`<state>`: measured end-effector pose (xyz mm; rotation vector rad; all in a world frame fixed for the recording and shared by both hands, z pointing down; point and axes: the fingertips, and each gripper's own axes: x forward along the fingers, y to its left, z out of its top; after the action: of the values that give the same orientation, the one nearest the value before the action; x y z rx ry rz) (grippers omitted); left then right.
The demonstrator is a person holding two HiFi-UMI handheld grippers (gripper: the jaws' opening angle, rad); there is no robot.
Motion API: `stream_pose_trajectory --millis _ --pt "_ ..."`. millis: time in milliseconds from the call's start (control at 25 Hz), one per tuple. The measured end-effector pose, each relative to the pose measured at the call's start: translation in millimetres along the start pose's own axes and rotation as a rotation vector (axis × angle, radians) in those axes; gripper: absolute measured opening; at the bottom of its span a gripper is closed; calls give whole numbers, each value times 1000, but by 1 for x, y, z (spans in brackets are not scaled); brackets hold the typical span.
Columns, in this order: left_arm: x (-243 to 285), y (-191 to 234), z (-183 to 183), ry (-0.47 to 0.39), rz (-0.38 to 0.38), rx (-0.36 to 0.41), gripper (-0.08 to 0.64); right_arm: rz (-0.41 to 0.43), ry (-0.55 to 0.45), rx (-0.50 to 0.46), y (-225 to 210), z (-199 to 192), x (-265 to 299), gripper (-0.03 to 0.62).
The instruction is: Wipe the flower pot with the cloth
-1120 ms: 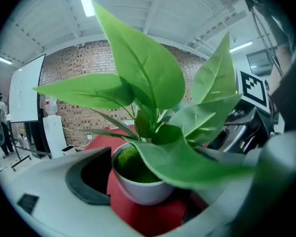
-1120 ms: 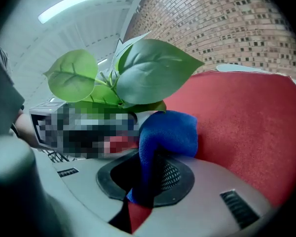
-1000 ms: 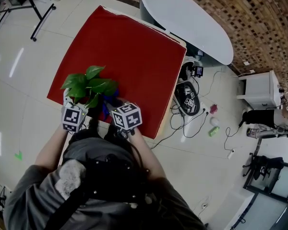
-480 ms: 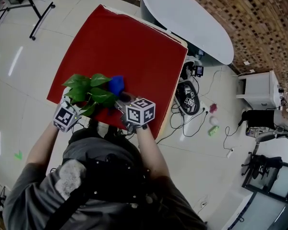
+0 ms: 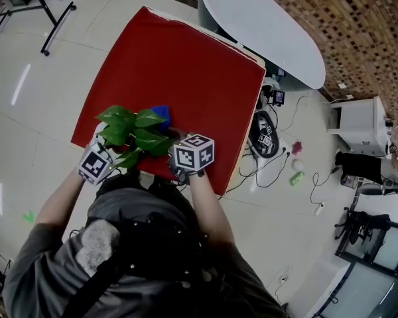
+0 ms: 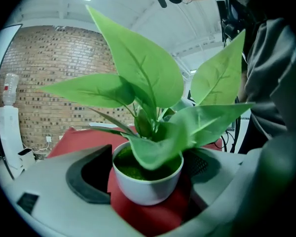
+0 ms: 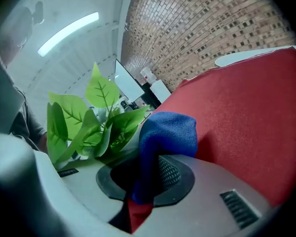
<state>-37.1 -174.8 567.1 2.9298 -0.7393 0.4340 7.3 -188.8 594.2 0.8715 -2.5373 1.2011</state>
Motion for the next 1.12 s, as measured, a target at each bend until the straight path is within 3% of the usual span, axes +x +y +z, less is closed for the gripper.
stream_pose_trajectory --millis 200,440,760,1000,1120 --pt "-5 1 -3 6 -61 21 468 -74 67 -37 -8 -13 14 75" --pt "-9 5 -5 4 -115 32 469 -229 217 -211 -16 -36 28 75" --pt "-6 0 -2 29 -131 58 479 -267 149 -153 -16 -36 21 77" --pt "-8 -1 -3 69 -104 135 479 -274 133 -157 -17 -36 16 77" --pt "-20 5 -8 93 -64 103 479 -269 129 -155 -18 -35 13 77"
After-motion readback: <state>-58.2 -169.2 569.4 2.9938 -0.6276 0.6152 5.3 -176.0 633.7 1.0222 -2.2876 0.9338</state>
